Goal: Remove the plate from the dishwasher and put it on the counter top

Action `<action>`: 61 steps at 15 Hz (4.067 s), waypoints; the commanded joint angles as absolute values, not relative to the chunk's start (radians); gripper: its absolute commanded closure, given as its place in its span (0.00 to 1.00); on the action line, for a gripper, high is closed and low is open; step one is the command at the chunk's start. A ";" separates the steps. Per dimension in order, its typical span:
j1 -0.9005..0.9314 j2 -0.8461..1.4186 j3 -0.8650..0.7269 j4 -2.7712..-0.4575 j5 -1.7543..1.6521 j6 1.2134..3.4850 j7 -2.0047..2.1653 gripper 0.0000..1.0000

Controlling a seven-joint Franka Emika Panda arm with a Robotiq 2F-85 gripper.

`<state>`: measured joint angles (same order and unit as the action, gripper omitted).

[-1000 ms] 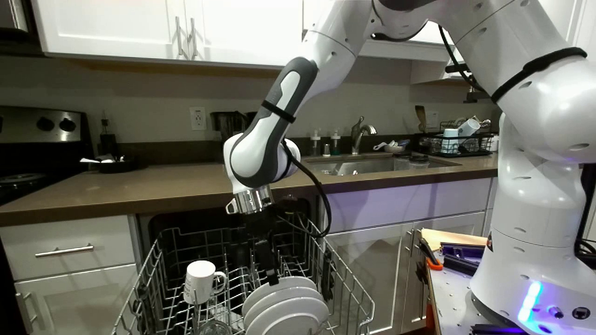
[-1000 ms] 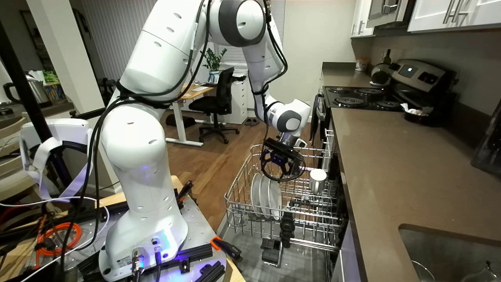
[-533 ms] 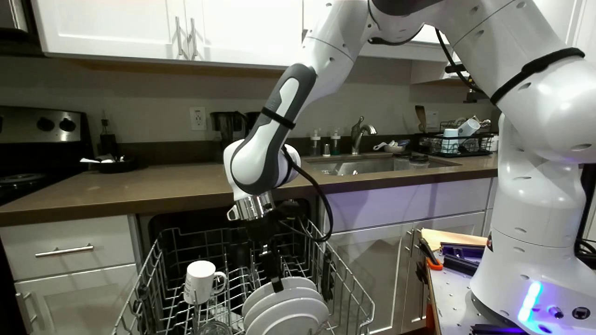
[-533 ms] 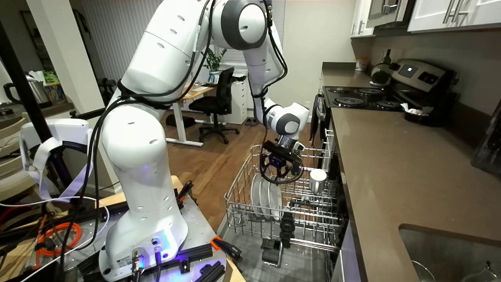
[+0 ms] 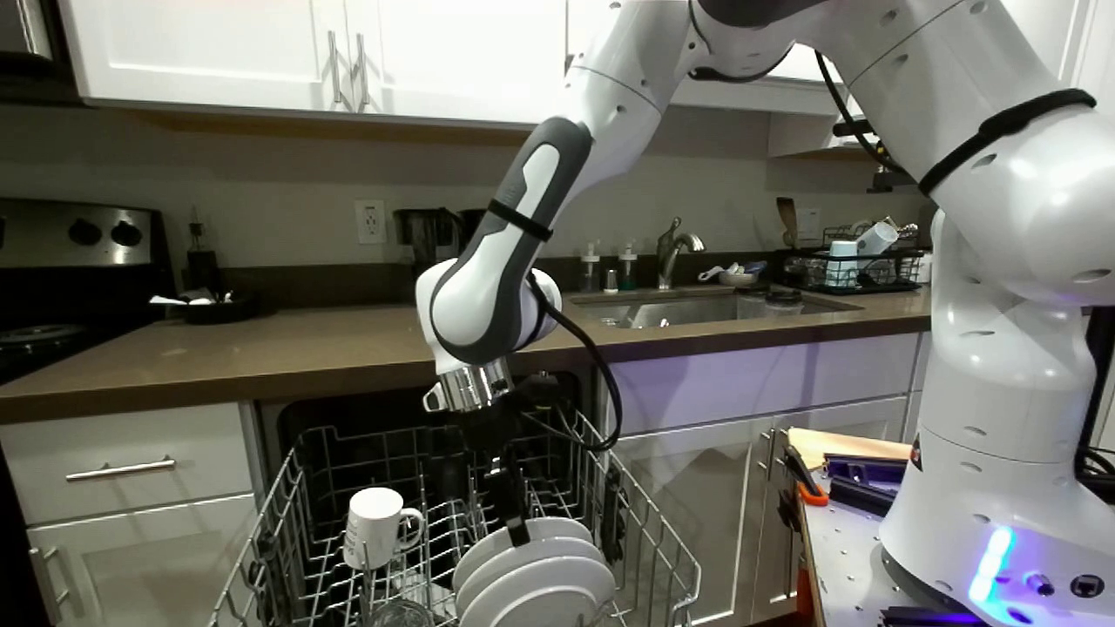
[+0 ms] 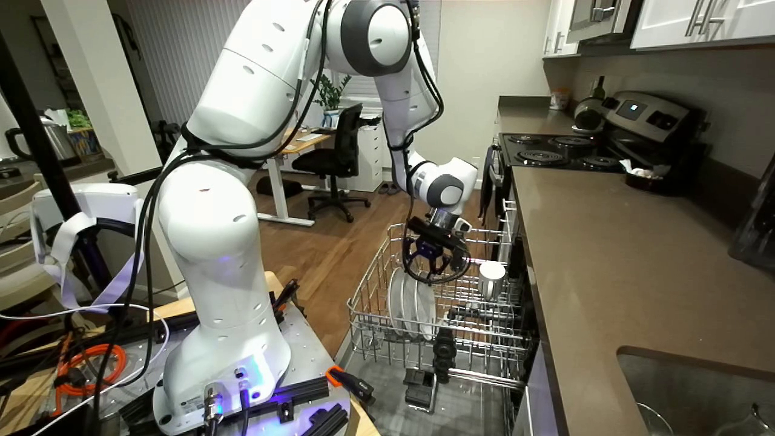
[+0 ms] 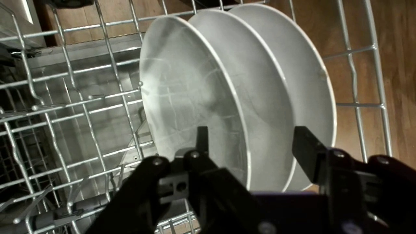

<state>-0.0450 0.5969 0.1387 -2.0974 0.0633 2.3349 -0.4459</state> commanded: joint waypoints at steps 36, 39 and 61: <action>0.010 0.612 0.092 -2.138 -0.080 2.514 -0.314 0.95; 0.015 0.593 0.086 -2.142 -0.086 2.505 -0.302 0.96; 0.004 0.337 0.147 -2.289 -0.031 2.378 -0.347 0.96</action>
<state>0.0037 0.4191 0.1221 -2.2423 -0.0650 2.4308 -0.3434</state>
